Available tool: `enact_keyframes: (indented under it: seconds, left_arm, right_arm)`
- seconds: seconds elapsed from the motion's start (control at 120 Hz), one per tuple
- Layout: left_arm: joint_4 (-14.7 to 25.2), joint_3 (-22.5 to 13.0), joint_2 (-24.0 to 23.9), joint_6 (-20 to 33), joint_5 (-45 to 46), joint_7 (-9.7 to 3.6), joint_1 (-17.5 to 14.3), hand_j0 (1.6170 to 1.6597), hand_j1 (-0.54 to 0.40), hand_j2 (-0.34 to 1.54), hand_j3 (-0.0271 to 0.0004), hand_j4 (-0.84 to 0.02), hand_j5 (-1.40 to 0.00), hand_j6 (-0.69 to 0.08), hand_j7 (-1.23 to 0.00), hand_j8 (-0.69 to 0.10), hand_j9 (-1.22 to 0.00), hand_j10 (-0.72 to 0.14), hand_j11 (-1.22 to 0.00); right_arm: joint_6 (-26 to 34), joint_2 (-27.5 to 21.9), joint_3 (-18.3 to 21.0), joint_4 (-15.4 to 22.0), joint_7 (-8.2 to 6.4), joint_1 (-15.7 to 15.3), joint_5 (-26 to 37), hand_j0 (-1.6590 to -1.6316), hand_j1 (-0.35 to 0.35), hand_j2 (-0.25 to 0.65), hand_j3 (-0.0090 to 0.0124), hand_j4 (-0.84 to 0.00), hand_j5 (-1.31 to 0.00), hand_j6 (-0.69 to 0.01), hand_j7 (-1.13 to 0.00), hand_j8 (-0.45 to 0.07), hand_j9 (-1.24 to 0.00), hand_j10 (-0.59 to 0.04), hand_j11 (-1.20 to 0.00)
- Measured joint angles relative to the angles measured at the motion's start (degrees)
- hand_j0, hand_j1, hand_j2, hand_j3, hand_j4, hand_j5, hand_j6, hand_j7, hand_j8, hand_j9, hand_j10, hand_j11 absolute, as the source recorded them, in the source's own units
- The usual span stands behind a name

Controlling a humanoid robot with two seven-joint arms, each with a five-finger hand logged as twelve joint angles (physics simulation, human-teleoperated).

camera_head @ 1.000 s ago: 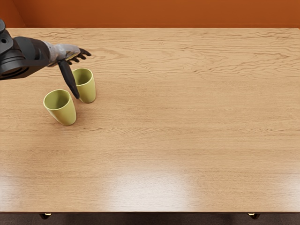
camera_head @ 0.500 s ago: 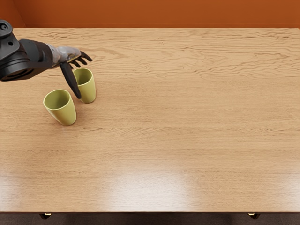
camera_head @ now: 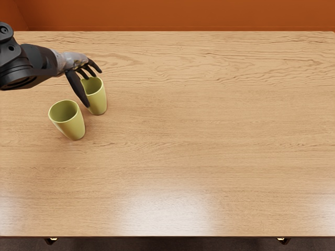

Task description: Pick up cup and place in cup with left hand

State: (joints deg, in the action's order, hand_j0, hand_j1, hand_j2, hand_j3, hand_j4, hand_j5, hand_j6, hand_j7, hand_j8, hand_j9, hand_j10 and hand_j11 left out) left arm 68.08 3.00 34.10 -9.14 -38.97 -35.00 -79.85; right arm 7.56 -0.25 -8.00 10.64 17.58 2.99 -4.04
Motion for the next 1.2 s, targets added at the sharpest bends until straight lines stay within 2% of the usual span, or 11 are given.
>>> enact_keyframes:
  seconds: [0.125,0.467,0.825,0.992,1.2]
  left_arm:
    - [-0.10,-0.02,0.00,-0.12,0.15,0.00,-0.11,1.6580,0.028,0.06,0.0000,-0.272,-0.35,-0.273,-0.35,-0.273,-0.35,-0.181,-0.35]
    - [0.12,-0.02,0.04,-0.17,0.59,0.00,-0.68,1.6580,0.011,0.06,0.0000,-0.286,-0.37,-0.287,-0.37,-0.287,-0.37,-0.253,-0.37]
    - [-0.42,-0.02,-0.08,0.24,0.47,0.00,-1.02,1.6580,0.196,0.03,0.0000,-0.133,-0.17,-0.133,-0.17,-0.133,-0.17,-0.126,-0.17]
    - [-3.35,-0.02,-2.72,0.19,0.00,0.00,-0.47,1.6580,0.233,0.02,0.0000,-0.101,-0.13,-0.102,-0.13,-0.102,-0.13,-0.098,-0.13]
    - [-5.76,-0.02,-2.90,0.13,-0.18,0.00,0.05,1.6580,0.252,0.02,0.0000,-0.086,-0.11,-0.087,-0.11,-0.087,-0.11,-0.084,-0.11]
  right_arm:
    - [0.00,-0.01,0.00,0.00,0.00,0.00,0.00,-1.6581,-0.314,-0.006,0.0000,-0.030,-0.04,-0.030,-0.04,-0.030,-0.04,-0.029,-0.04]
    - [0.00,-0.01,0.00,0.00,0.00,0.00,0.00,-1.6581,-0.314,-0.006,0.0000,-0.030,-0.04,-0.030,-0.04,-0.030,-0.04,-0.029,-0.04]
    - [0.00,-0.01,-0.08,0.00,0.00,0.57,0.00,-1.6581,-0.314,-0.006,0.0000,-0.030,-0.04,-0.030,-0.04,-0.030,-0.04,-0.029,-0.04]
    - [0.00,-0.03,-0.09,0.00,0.00,0.61,0.00,-1.6581,-0.314,-0.006,0.0000,-0.030,-0.04,-0.030,-0.04,-0.030,-0.04,-0.029,-0.04]
    - [0.00,-0.16,-0.08,0.00,0.00,0.61,0.00,-1.6581,-0.314,-0.006,0.0000,-0.030,-0.04,-0.030,-0.04,-0.030,-0.04,-0.029,-0.04]
